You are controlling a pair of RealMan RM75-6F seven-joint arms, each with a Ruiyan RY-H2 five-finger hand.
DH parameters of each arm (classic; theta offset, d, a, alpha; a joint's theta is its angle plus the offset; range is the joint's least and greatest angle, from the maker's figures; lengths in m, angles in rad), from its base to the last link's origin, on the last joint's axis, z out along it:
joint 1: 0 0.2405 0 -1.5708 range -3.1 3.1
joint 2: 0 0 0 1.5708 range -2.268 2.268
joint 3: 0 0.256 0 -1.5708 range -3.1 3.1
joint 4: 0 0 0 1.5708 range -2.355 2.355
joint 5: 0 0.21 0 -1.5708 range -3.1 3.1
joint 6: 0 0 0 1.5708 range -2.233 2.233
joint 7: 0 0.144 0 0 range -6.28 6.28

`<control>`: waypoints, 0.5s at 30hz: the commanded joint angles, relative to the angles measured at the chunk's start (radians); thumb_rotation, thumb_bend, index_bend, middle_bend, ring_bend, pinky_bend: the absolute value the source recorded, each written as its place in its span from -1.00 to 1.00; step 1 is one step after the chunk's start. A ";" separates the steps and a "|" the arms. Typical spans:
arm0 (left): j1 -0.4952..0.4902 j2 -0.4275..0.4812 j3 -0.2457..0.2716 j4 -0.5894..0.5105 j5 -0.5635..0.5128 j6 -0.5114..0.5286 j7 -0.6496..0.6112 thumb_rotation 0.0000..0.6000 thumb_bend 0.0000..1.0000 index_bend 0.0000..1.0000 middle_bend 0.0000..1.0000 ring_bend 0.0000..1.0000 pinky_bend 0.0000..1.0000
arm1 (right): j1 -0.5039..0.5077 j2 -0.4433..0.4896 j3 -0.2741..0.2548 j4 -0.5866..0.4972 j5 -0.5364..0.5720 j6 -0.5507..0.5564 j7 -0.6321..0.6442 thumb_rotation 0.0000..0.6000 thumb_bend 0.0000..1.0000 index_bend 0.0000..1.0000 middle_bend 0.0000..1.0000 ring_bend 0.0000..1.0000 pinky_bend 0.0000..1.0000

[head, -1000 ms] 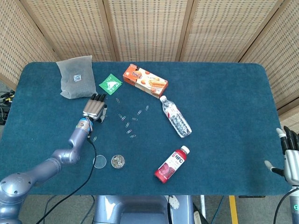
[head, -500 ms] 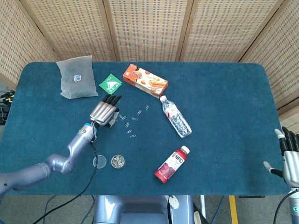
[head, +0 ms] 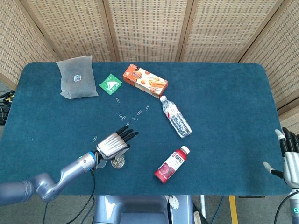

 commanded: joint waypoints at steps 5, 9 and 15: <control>0.007 0.007 0.017 -0.029 -0.014 -0.008 0.073 1.00 -0.16 0.47 -1.00 -1.00 -1.00 | -0.002 0.002 0.000 0.000 -0.001 0.003 0.005 1.00 -1.00 -0.88 -1.00 -1.00 -1.00; 0.006 0.013 0.022 -0.038 -0.036 -0.024 0.097 1.00 -0.16 0.47 -1.00 -1.00 -1.00 | -0.002 0.003 0.001 0.000 0.000 0.003 0.007 1.00 -1.00 -0.88 -1.00 -1.00 -1.00; 0.011 0.022 0.028 -0.043 -0.072 -0.023 0.163 1.00 -0.14 0.47 -1.00 -1.00 -1.00 | -0.003 0.003 0.001 0.000 -0.003 0.005 0.009 1.00 -1.00 -0.88 -1.00 -1.00 -1.00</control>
